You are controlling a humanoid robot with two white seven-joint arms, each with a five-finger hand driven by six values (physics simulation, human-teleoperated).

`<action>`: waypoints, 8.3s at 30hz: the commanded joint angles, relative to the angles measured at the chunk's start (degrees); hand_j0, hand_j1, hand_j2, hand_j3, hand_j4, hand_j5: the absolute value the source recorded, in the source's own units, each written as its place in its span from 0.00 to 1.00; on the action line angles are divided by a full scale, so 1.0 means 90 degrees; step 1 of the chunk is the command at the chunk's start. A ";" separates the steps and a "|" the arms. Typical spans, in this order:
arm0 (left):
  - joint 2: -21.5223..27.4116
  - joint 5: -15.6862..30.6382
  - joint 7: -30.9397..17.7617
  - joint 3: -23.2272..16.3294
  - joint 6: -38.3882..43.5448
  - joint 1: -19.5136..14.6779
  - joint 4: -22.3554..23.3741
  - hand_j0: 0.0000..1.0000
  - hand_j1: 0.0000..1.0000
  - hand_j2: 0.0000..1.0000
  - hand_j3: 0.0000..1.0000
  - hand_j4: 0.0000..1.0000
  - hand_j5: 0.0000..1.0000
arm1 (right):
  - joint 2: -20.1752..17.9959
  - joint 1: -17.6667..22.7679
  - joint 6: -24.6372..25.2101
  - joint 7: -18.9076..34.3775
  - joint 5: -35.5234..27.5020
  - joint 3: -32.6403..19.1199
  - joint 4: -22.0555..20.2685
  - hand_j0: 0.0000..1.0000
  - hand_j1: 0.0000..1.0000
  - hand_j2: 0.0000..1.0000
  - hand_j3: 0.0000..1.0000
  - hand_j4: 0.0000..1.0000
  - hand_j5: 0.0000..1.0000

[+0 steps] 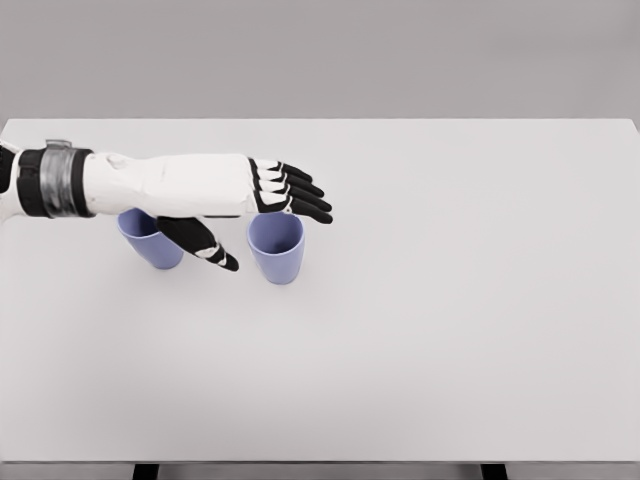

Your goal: Place the right cup on the left cup with left arm

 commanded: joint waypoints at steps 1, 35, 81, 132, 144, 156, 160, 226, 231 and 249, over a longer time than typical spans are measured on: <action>0.0000 0.0104 0.0003 -0.0137 0.0013 0.0000 0.0002 1.00 1.00 1.00 1.00 1.00 1.00 | 0.0000 0.0000 -0.0009 0.0003 0.0009 0.0010 -0.0001 1.00 1.00 1.00 1.00 1.00 1.00; -0.0831 -0.0686 -0.0055 -0.0332 0.0503 -0.0176 0.1086 1.00 1.00 1.00 1.00 1.00 1.00 | 0.0000 0.0019 0.0001 0.0003 -0.0001 -0.0009 0.0067 1.00 1.00 1.00 1.00 1.00 1.00; -0.1280 -0.2200 0.0179 -0.0283 0.0582 0.0430 0.1662 1.00 1.00 1.00 1.00 1.00 1.00 | 0.0000 0.0010 0.0001 0.0003 -0.0001 -0.0009 0.0067 1.00 1.00 1.00 1.00 1.00 1.00; -0.1368 -0.2278 0.0238 -0.0195 0.0777 0.0791 0.1858 0.57 0.57 0.57 0.57 0.57 0.57 | 0.0000 0.0019 -0.0009 0.0003 0.0009 -0.0009 0.0067 1.00 1.00 1.00 1.00 1.00 1.00; -0.0928 -0.1839 0.0218 0.0010 0.0582 0.0733 0.1447 0.46 0.46 0.46 0.46 0.46 0.46 | 0.0000 0.0010 0.0001 0.0003 0.0009 -0.0009 0.0067 1.00 1.00 1.00 1.00 1.00 1.00; -0.0333 -0.1185 0.0091 0.0166 0.0474 0.0176 0.0979 0.46 0.46 0.46 0.46 0.46 0.46 | 0.0000 0.0019 0.0001 0.0003 0.0009 -0.0009 0.0067 1.00 1.00 1.00 1.00 1.00 1.00; -0.0079 -0.1038 0.0033 0.0127 0.0474 -0.0058 0.0949 0.46 0.46 0.46 0.46 0.46 0.46 | 0.0000 0.0019 0.0001 0.0003 0.0009 -0.0009 0.0067 1.00 1.00 1.00 1.00 1.00 1.00; 0.0937 -0.0159 -0.1276 -0.0937 0.0013 -0.1416 0.2092 0.47 0.47 0.47 0.47 0.47 0.47 | 0.0000 0.0019 0.0001 0.0003 -0.0001 -0.0009 0.0067 1.00 1.00 1.00 1.00 1.00 1.00; 0.0927 -0.0120 -0.1266 -0.0937 0.0013 -0.1377 0.2082 0.47 0.47 0.47 0.47 0.47 0.47 | 0.0000 0.0019 0.0001 0.0003 0.0009 -0.0009 0.0067 1.00 1.00 1.00 1.00 1.00 1.00; 0.0927 -0.0140 -0.1217 -0.0928 0.0013 -0.1377 0.2082 0.61 0.61 0.61 0.61 0.61 0.61 | 0.0000 0.0019 0.0001 0.0003 0.0009 -0.0009 0.0067 1.00 1.00 1.00 1.00 1.00 1.00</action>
